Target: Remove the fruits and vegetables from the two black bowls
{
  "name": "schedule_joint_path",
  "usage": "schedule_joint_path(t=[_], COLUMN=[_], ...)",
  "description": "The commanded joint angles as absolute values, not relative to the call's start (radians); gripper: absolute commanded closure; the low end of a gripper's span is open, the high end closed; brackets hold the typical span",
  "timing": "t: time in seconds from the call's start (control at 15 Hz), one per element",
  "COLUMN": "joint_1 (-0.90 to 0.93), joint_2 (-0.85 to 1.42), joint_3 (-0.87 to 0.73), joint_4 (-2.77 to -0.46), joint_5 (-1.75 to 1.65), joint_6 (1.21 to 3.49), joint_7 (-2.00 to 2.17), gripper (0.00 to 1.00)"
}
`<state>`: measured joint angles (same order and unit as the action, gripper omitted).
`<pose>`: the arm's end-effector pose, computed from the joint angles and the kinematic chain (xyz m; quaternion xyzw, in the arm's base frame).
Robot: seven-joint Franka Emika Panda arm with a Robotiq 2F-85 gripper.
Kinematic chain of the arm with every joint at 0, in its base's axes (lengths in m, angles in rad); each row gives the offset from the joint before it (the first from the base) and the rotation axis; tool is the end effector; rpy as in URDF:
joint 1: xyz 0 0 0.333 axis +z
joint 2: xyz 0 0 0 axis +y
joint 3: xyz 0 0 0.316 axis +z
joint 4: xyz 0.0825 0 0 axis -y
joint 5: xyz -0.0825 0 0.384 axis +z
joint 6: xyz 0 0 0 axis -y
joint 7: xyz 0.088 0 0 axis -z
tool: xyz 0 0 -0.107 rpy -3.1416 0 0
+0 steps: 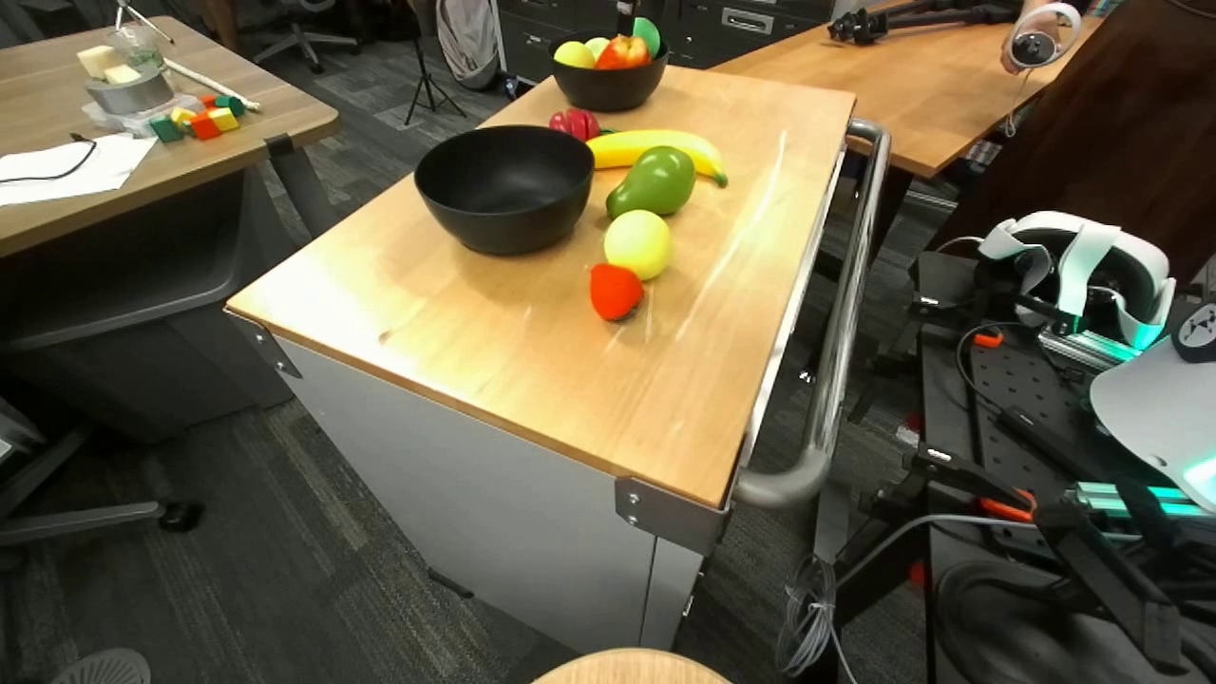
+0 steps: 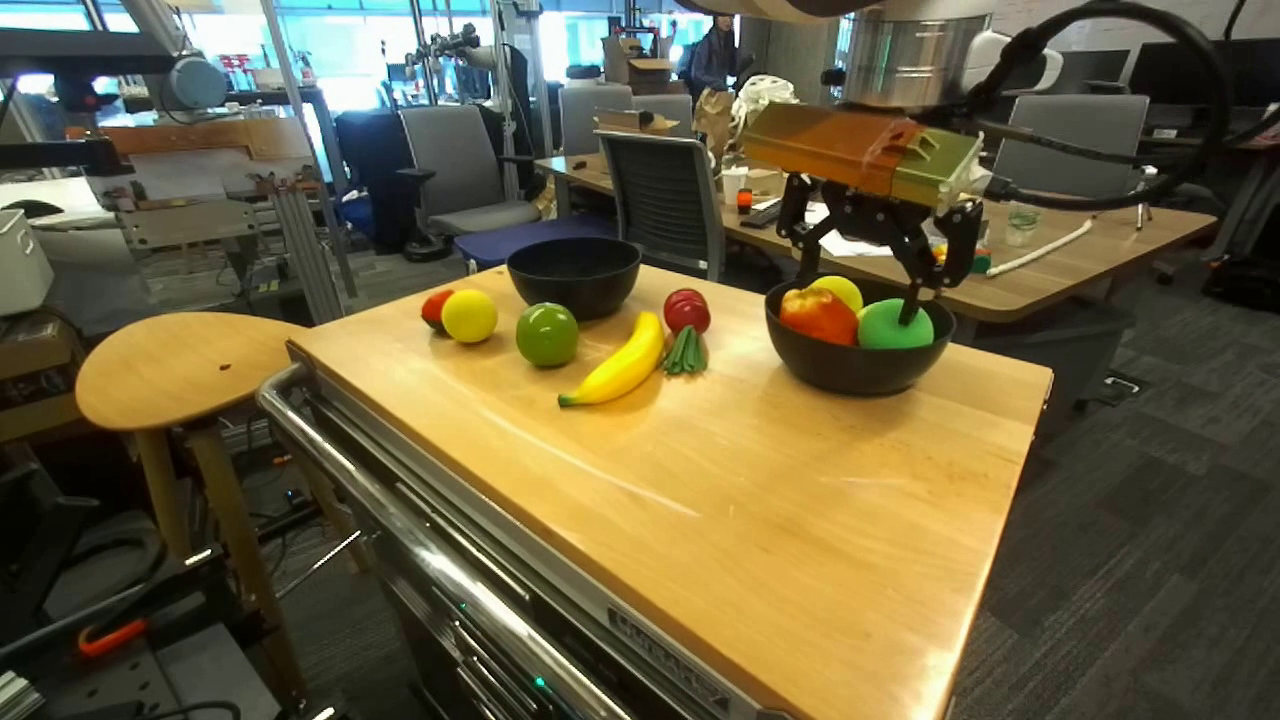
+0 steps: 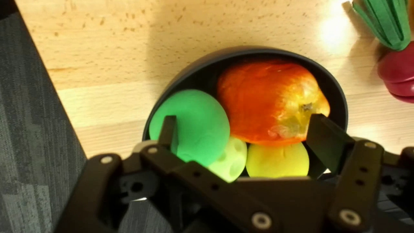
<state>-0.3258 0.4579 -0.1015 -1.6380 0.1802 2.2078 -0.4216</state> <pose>0.6311 -0.2714 0.3639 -0.9959 0.0457 -0.0744 0.0248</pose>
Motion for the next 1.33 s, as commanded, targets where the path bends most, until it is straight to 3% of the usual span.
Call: schedule_joint_path(t=[0.0, 0.67, 0.8, 1.0, 1.13, 1.27], joint_1=[-0.346, -0.34, -0.339, -0.341, -0.342, -0.342], joint_2=[0.479, 0.477, 0.487, 0.509, 0.519, 0.531], joint_3=[-0.082, -0.072, -0.072, -0.073, -0.075, -0.077], joint_4=[-1.612, -1.628, -1.62, -1.611, -1.607, -1.6], joint_5=[0.207, 0.182, 0.181, 0.18, 0.179, 0.175], joint_6=[2.239, 2.365, 2.366, 2.372, 2.382, 2.389], joint_7=[-0.441, -0.471, -0.454, -0.442, -0.436, -0.427], gripper=[0.0, 0.0, 0.26, 0.51, 0.63, 0.64])
